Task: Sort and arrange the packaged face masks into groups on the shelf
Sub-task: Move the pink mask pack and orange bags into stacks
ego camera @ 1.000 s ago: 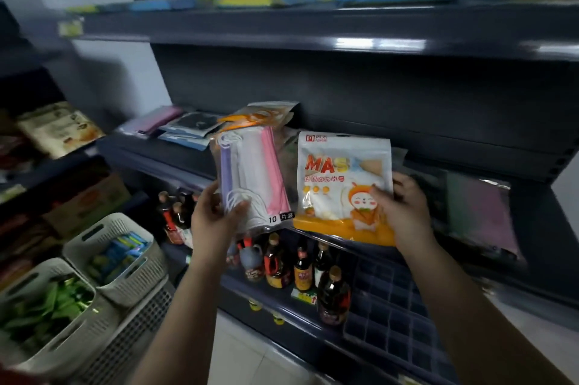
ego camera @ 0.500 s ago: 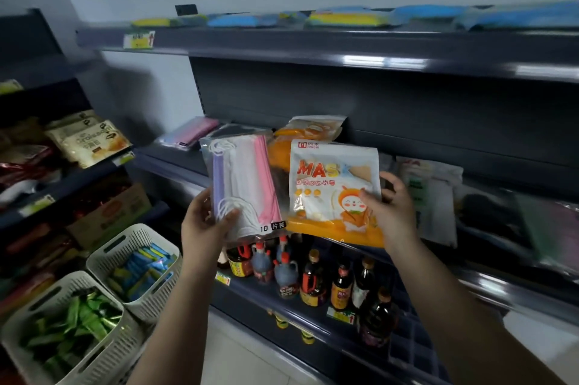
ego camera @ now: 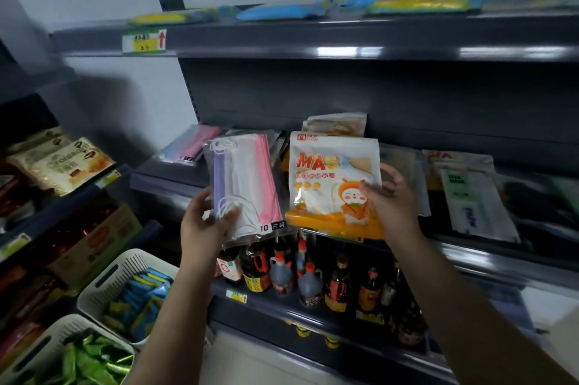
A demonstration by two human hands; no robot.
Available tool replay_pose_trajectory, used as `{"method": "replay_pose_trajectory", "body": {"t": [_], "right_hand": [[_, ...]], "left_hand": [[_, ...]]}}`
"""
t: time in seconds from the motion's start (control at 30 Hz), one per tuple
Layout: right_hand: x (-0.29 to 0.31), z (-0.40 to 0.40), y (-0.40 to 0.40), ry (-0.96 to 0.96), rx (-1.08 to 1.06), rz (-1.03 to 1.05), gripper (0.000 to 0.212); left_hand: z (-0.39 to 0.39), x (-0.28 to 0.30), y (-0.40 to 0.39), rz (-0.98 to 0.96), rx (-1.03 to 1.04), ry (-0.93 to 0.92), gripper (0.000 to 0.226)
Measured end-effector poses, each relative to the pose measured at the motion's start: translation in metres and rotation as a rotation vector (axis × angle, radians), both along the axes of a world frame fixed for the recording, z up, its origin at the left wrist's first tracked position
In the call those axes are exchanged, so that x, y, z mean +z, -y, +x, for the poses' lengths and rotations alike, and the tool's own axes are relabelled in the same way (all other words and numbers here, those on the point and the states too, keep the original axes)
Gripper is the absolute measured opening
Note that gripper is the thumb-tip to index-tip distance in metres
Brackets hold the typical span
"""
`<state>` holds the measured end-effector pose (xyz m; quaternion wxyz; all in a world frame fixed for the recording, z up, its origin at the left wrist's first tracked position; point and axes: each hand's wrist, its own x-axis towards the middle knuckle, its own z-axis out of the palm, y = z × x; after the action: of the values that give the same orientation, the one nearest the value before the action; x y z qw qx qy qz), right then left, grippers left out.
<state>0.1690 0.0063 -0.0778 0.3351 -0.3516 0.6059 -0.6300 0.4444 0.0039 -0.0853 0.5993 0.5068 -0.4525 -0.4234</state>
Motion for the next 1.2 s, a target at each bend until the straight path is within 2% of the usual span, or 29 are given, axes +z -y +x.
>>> {"method": "replay_pose_trajectory", "body": {"t": [0.13,0.43,0.53,0.67,0.9,1.03,1.2], "right_hand": [[0.005,0.004,0.016,-0.004,-0.03,0.009,0.053],[0.027,-0.017,0.083,0.02,-0.111,0.0,0.053],[0.036,-0.035,0.112,0.125,-0.139,0.0,0.053],[0.046,-0.054,0.151,0.281,-0.056,0.009,0.047],[0.042,-0.066,0.19,0.152,0.002,0.169,0.05],[0.039,-0.07,0.198,0.066,-0.031,0.194,0.04],[0.037,-0.075,0.203,0.05,-0.004,0.211,0.031]], "left_hand": [[0.002,0.002,0.022,0.001,-0.028,-0.056,0.045],[-0.003,0.006,0.082,-0.062,-0.054,-0.051,0.046],[-0.005,0.008,0.106,-0.064,-0.052,-0.041,0.047],[-0.014,0.017,0.131,-0.087,-0.037,-0.019,0.045],[-0.032,0.021,0.164,-0.081,-0.046,0.017,0.046],[-0.039,0.02,0.173,-0.089,-0.053,0.048,0.043],[-0.042,0.014,0.18,-0.067,-0.079,0.049,0.04]]}}
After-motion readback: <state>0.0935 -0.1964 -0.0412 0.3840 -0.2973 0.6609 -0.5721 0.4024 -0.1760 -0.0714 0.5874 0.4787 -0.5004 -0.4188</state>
